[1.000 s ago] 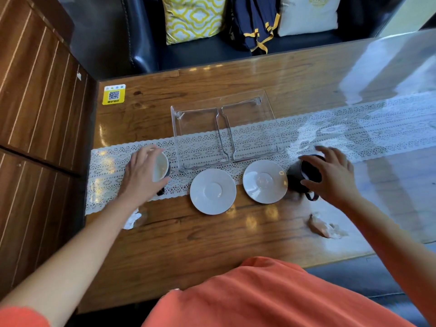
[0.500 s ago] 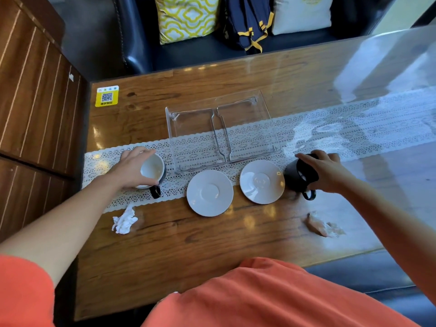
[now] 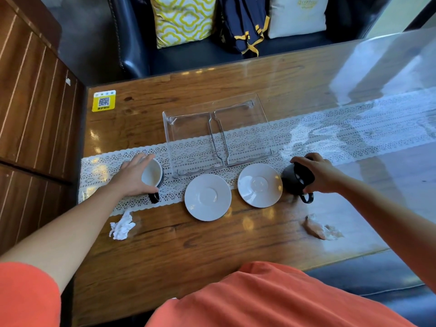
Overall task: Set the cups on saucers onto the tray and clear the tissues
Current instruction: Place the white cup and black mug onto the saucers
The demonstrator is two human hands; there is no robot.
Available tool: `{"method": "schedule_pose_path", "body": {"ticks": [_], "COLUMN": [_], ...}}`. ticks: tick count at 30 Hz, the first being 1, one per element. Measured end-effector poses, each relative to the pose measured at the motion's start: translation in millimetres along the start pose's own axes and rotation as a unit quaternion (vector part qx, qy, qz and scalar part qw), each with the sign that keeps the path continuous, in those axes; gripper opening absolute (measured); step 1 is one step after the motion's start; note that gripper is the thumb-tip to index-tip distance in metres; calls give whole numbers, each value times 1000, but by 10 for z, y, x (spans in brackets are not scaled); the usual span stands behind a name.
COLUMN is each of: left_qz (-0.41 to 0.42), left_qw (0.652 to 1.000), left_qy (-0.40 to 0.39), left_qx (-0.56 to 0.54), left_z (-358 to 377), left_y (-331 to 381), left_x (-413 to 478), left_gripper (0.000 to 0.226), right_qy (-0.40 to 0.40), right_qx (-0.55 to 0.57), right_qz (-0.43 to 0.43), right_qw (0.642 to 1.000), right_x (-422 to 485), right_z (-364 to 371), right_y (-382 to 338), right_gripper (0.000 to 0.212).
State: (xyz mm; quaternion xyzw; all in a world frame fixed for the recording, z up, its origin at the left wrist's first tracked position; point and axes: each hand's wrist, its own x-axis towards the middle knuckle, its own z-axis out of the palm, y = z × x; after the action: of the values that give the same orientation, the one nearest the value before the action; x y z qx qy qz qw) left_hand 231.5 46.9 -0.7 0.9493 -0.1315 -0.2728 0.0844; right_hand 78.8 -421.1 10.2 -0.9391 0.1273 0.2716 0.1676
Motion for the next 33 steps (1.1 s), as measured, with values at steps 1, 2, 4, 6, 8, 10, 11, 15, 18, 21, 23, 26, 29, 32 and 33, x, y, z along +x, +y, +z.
{"method": "schedule_pose_path", "body": {"ticks": [1, 2, 4, 6, 8, 10, 11, 15, 18, 21, 23, 26, 29, 32, 33], "left_qz": [-7, -16, -33, -49, -61, -51, -38, 10, 29, 55, 59, 56, 58, 59, 58], "left_qw": [1000, 999, 998, 991, 975, 969, 972, 985, 990, 994, 995, 997, 998, 997, 997], "left_qy": [14, 29, 54, 75, 96, 104, 105, 113, 112, 87, 68, 52, 36, 38, 38], "left_qx": [-5, -10, -31, -101, -191, -220, -205, -130, -84, -40, -35, -20, -4, 14, 18], "left_z": [19, 34, 66, 115, 168, 184, 170, 105, 145, 227, 305, 421, 499, 547, 560], "left_y": [9, 17, 23, 44, 114, 237, 311, 597, 790, 989, 1120, 1278, 1355, 1393, 1403], "left_x": [-23, -46, -95, -151, -223, -310, -356, -504, -587, -614, -600, -570, -539, -513, -508], "left_gripper": [106, 105, 104, 104, 102, 101, 102, 103, 105, 105, 105, 105, 106, 106, 106], "right_qy": [3, 5, 1, -11, -15, -7, 1, 23, 8, -9, -18, -26, -22, -9, -8], "right_qx": [0, -2, -1, 15, 40, 53, 53, 57, 69, 38, 15, -15, -42, -62, -69], "right_qz": [1, 1, -2, -4, -11, -25, -35, -93, -123, -141, -142, -134, -136, -141, -143], "right_qw": [1000, 1000, 1000, 1000, 999, 998, 998, 994, 990, 989, 990, 991, 990, 988, 987], "right_x": [-6, -10, -10, 0, 6, 6, 1, -54, -109, -122, -113, -111, -112, -100, -93], "right_z": [8, 11, -13, -87, -185, -274, -311, -384, -339, -221, -118, 0, 74, 107, 113], "right_y": [1, 3, 9, 11, -3, -52, -93, -314, -501, -689, -772, -823, -838, -857, -865], "right_gripper": [93, 92, 92, 91, 90, 89, 90, 90, 90, 92, 93, 91, 87, 85, 85]}}
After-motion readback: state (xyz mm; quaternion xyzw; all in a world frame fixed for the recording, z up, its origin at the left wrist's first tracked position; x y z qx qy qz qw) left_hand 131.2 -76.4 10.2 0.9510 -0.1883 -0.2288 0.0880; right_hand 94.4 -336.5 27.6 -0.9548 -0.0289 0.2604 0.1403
